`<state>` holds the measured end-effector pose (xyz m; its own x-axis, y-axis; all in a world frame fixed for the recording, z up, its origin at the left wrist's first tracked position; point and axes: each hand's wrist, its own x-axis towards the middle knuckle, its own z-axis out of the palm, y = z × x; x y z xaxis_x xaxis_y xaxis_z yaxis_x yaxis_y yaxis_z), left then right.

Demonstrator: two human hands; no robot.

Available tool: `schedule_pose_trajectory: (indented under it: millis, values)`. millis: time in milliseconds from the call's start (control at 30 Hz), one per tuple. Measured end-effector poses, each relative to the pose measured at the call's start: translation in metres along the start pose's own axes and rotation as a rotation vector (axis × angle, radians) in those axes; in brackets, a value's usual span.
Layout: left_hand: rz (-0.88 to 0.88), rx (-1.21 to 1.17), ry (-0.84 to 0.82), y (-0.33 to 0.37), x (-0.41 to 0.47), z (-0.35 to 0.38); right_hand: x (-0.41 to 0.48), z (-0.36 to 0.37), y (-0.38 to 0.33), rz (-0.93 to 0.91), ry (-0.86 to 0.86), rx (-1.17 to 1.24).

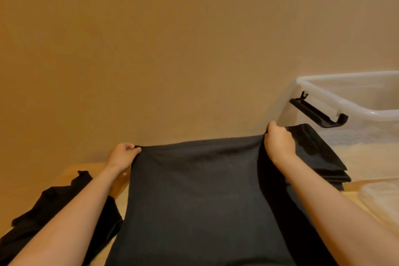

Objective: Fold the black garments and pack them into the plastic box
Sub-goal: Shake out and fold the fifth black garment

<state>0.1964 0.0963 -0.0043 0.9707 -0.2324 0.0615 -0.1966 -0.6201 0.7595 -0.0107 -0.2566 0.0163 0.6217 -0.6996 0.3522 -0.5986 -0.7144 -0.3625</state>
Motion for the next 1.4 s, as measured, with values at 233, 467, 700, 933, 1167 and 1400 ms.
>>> schedule_pose_trajectory:
  millis: [233,467,700,933,1167,1400]
  values:
    - [-0.020,0.000,0.028,-0.008,0.021,0.024,0.008,0.032,-0.003,-0.021,-0.002,-0.092]
    - [0.009,0.089,-0.046,0.003,-0.004,0.033,-0.017,0.031,-0.011,-0.364,-0.070,-0.013]
    - [0.325,0.216,-0.241,0.038,-0.133,0.031,-0.108,0.000,-0.020,-0.589,-0.398,0.000]
    - [0.513,0.465,-0.409,0.008,-0.273,0.005,-0.211,-0.053,0.034,-0.607,-0.569,-0.025]
    - [0.443,0.640,-0.376,-0.019,-0.292,0.007,-0.234,-0.051,0.059,-0.537,-0.586,-0.149]
    - [0.461,0.682,-0.334,-0.036,-0.319,-0.002,-0.267,-0.062,0.077,-0.537,-0.538,-0.122]
